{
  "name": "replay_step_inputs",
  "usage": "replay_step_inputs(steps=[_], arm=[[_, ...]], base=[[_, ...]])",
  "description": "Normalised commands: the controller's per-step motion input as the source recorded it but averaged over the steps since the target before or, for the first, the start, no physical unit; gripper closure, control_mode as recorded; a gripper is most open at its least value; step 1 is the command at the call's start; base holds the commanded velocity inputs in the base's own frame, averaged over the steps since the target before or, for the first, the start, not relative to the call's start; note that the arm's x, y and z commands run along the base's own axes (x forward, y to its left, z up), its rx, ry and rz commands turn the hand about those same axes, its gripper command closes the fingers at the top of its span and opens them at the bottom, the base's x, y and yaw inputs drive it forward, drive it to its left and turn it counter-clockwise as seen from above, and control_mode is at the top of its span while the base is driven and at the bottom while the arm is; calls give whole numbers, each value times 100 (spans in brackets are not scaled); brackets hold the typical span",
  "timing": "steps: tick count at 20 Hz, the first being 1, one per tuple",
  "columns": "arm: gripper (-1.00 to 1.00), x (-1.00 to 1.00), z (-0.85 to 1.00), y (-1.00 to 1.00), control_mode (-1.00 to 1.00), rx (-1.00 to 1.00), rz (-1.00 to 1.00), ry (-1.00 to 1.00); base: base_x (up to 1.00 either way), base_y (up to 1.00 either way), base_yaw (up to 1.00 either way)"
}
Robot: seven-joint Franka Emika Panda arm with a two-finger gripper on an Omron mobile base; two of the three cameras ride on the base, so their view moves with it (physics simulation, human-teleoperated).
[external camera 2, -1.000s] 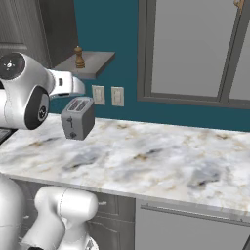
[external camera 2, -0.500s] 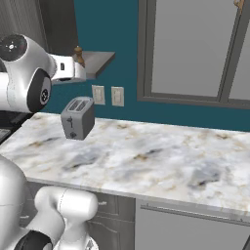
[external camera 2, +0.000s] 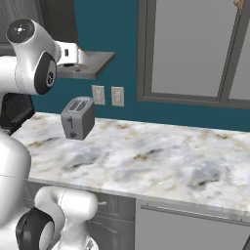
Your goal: Retrieve the shaker from the cabinet and place it next the steak on a plate on the dining table.
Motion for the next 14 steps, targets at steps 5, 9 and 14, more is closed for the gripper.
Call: replay_step_inputs(steps=[5,9,14], arm=[[-100,33,3,27,-100,0,0,-10],[-100,32,5,23,-100,0,0,-8],[-100,23,1,11,-100,0,0,-7]], base=[[0,0,0],[0,0,0],[0,0,0]])
